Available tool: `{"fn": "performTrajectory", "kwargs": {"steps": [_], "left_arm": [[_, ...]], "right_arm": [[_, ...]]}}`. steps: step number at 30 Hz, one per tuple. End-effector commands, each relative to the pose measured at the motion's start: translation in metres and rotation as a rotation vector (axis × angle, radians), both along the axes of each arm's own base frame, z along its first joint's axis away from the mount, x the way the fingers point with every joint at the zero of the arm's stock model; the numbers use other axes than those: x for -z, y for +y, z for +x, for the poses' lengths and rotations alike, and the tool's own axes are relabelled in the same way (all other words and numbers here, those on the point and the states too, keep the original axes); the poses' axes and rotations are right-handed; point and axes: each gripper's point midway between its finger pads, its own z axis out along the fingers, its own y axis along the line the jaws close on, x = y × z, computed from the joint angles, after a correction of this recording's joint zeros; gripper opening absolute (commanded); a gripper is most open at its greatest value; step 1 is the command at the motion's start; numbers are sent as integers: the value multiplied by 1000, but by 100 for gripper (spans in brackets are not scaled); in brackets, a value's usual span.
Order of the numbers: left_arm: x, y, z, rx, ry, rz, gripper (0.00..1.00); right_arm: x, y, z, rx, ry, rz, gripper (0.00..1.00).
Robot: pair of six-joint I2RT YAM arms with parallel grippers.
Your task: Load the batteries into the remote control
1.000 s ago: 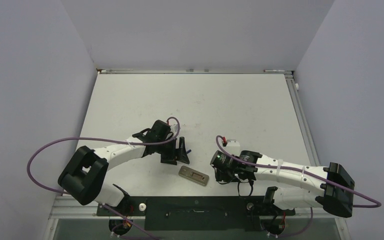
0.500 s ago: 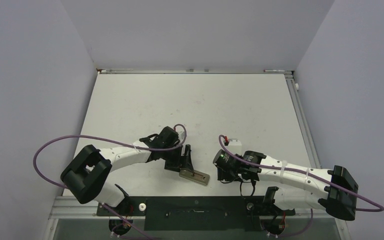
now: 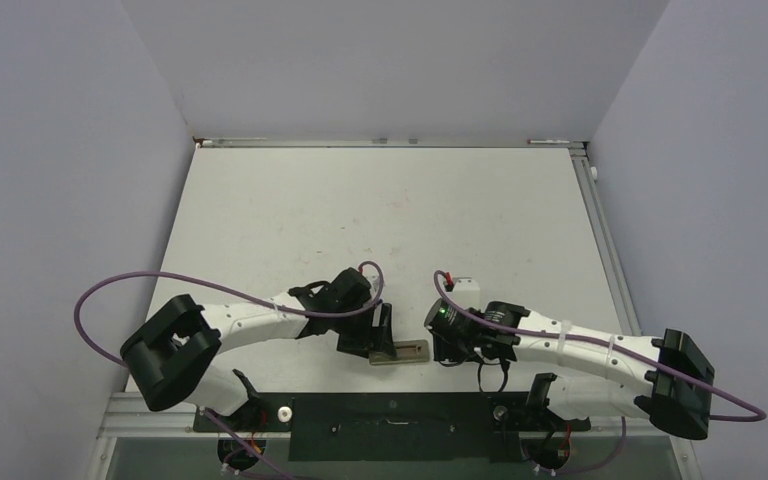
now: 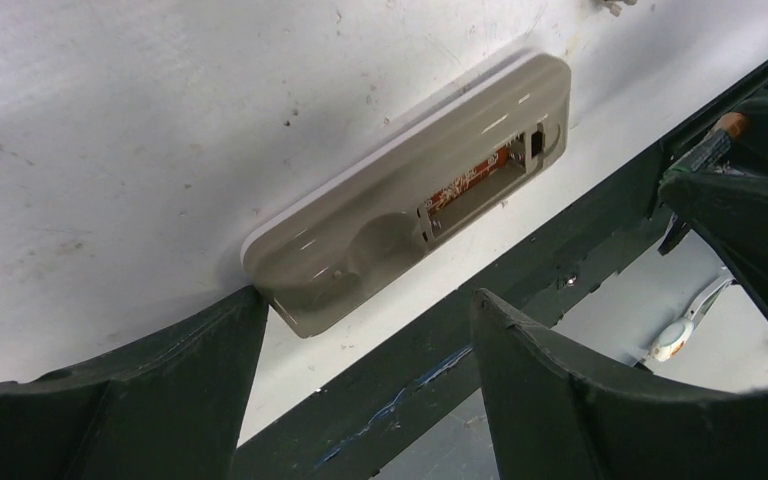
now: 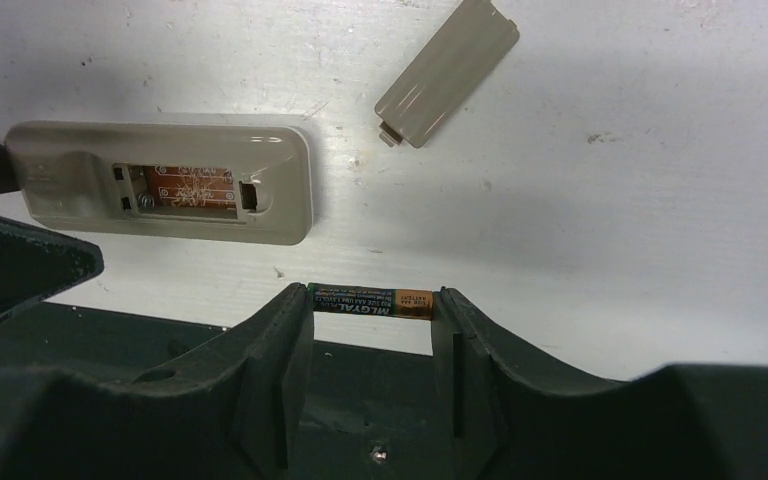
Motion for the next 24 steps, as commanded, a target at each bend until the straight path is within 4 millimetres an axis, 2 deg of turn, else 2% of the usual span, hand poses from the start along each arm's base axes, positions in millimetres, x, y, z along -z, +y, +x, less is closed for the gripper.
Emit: {"fn": "performTrajectory", "kwargs": {"steps": [1, 11, 16, 24], "left_arm": [[-15, -12, 4, -25, -40, -60, 71], [-29, 1, 8, -34, -98, -49, 72], [-36, 16, 15, -60, -116, -40, 72], [-58, 42, 33, -160, -164, -91, 73]], "right_arm": [[-8, 14, 10, -12, -28, 28, 28], [-11, 35, 22, -65, -33, 2, 29], [-8, 47, 24, -101, -14, -10, 28], [-3, 67, 30, -118, -3, -7, 29]]}}
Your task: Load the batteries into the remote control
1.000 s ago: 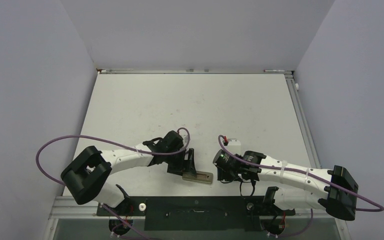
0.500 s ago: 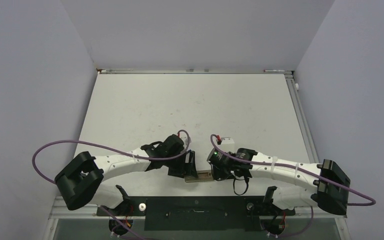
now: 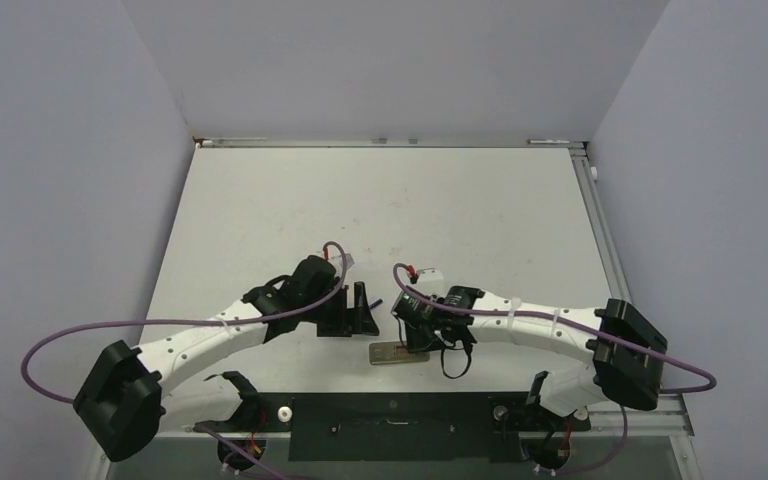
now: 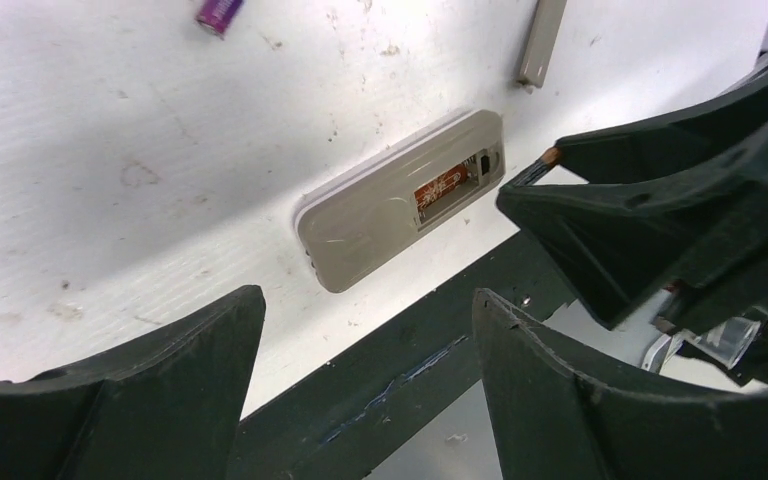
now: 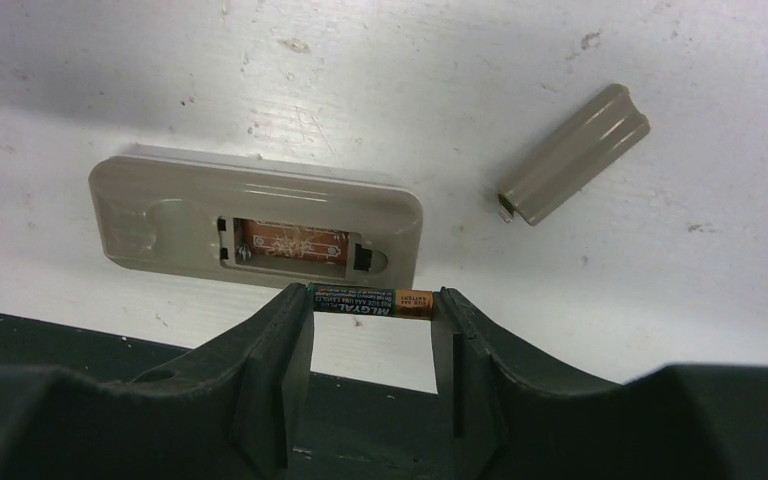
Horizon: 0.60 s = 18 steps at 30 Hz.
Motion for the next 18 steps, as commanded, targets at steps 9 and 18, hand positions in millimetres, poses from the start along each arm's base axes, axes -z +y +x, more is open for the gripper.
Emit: {"fn": "performTrajectory", "kwargs": {"steps": [9, 18], "left_arm": [[-18, 26, 10, -40, -59, -26, 74], [-13, 31, 10, -32, -51, -28, 75]], "right_arm": [[-1, 40, 8, -36, -14, 27, 30], [4, 44, 4, -28, -3, 9, 31]]}}
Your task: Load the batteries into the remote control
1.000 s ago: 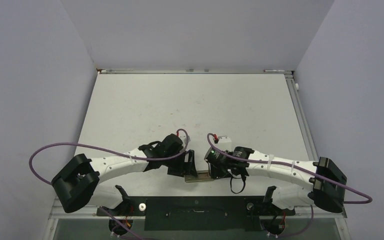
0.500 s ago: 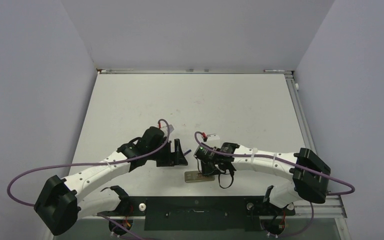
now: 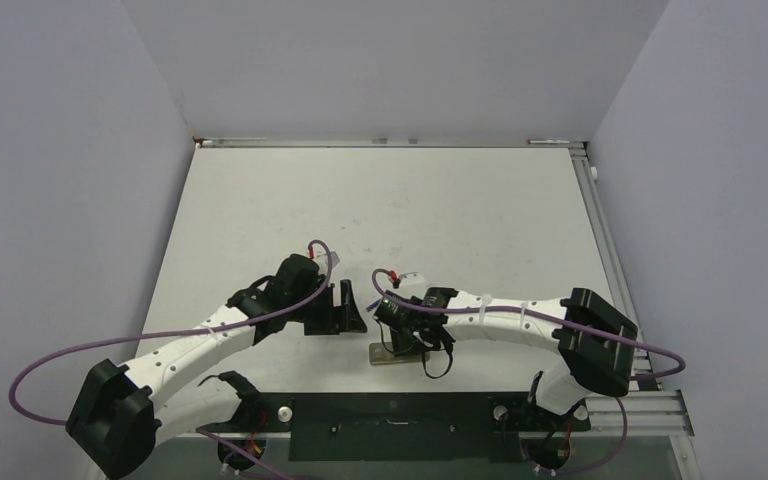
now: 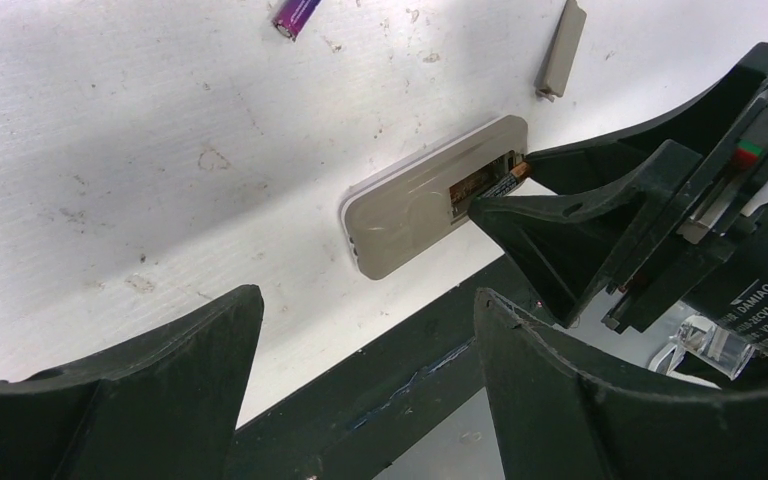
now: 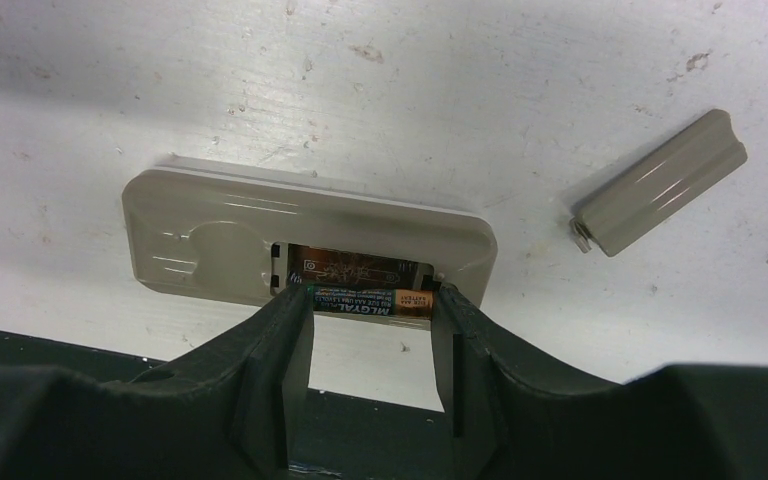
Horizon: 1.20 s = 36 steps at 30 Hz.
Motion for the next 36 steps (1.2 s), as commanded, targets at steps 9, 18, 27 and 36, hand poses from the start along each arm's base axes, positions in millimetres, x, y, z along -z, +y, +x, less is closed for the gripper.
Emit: {"fn": "performTrajectory", "kwargs": {"steps": [9, 18, 27, 36], "left_arm": [[-4, 2, 1, 29, -18, -26, 75], [-2, 3, 1, 29, -16, -28, 75], [-2, 3, 1, 27, -16, -33, 75], [-3, 4, 1, 24, -14, -35, 75]], "right_arm": [[-14, 10, 2, 27, -31, 24, 32], [-14, 4, -3, 33, -37, -1, 32], [-11, 3, -3, 48, -41, 2, 34], [-8, 1, -1, 60, -44, -4, 35]]}}
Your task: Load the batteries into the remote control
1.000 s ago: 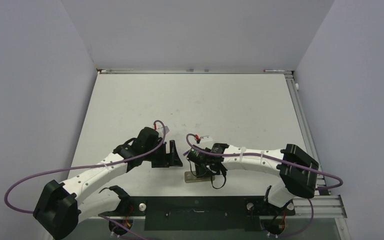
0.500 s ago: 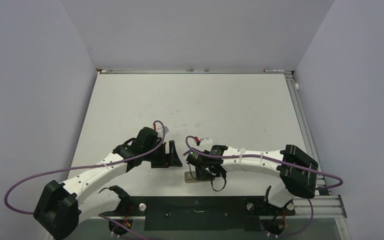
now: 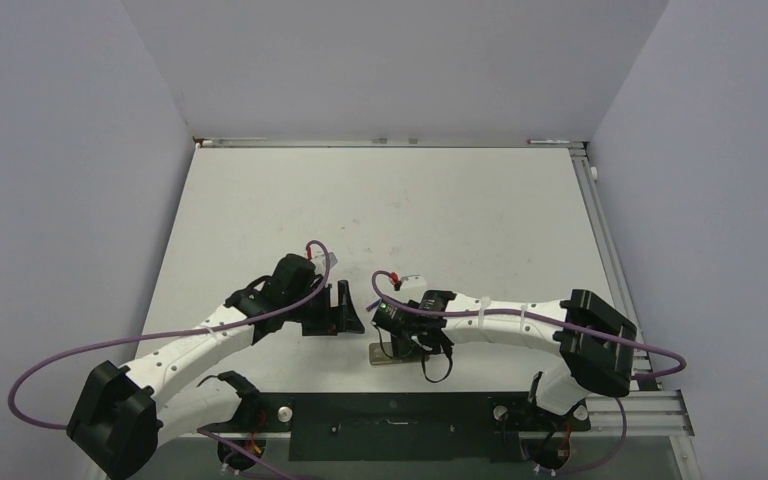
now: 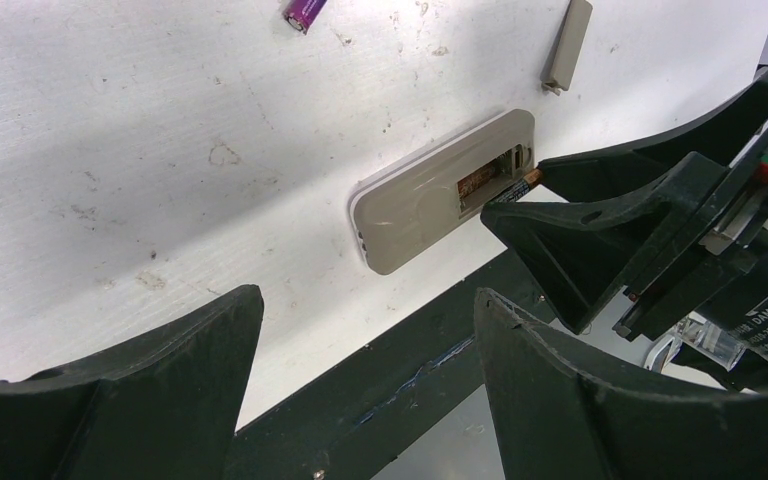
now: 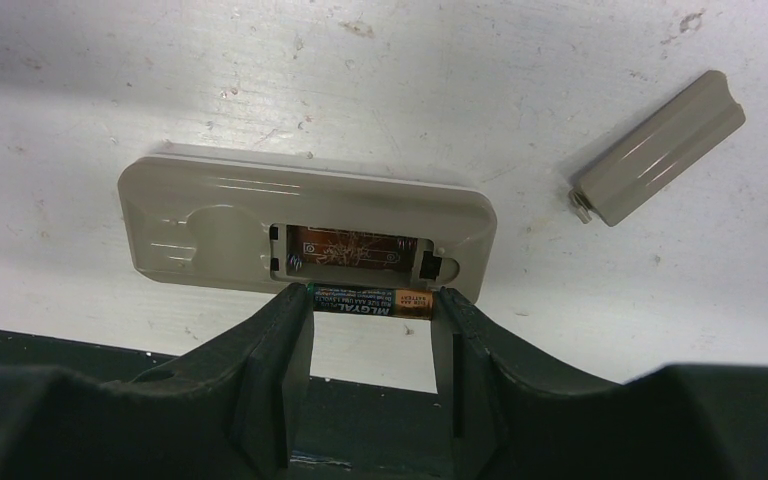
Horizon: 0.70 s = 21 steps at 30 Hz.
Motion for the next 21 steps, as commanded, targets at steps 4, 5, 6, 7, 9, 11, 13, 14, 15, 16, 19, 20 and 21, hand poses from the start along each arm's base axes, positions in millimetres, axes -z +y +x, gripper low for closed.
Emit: {"fn": "performTrajectory", "kwargs": {"steps": [4, 5, 6, 7, 9, 11, 13, 14, 15, 16, 19, 20, 21], "left_arm": [[-8, -2, 2, 13, -33, -31, 75], [-8, -2, 2, 13, -33, -31, 75], [-8, -2, 2, 13, -32, -30, 75], [-8, -2, 2, 13, -33, -31, 75], [-7, -2, 2, 13, -31, -30, 75], [-7, -2, 2, 13, -32, -30, 75], [-7, -2, 2, 14, -30, -31, 75], [-7, -2, 2, 14, -30, -30, 75], [-7, -2, 2, 12, -30, -31, 75], [-7, -2, 2, 13, -30, -31, 75], [-7, -2, 2, 12, -31, -31, 75], [-7, -2, 2, 12, -31, -30, 75], [-7, -2, 2, 12, -31, -31, 75]], "right_arm": [[-5, -1, 10, 35, -45, 7, 35], [-5, -2, 10, 34, -46, 5, 35], [-5, -3, 10, 34, -46, 0, 35], [-5, -4, 10, 33, -46, -2, 35], [-4, -4, 10, 34, -43, -3, 36], [-4, -4, 9, 35, -41, 0, 36], [-3, -3, 9, 34, -40, 2, 37], [-3, -3, 9, 34, -40, 2, 37], [-1, -3, 9, 33, -37, 0, 38], [-1, -2, 8, 34, -35, 2, 38], [2, -3, 9, 33, -32, -3, 39], [2, -3, 9, 32, -32, -3, 40], [2, -3, 9, 32, -33, -5, 40]]}}
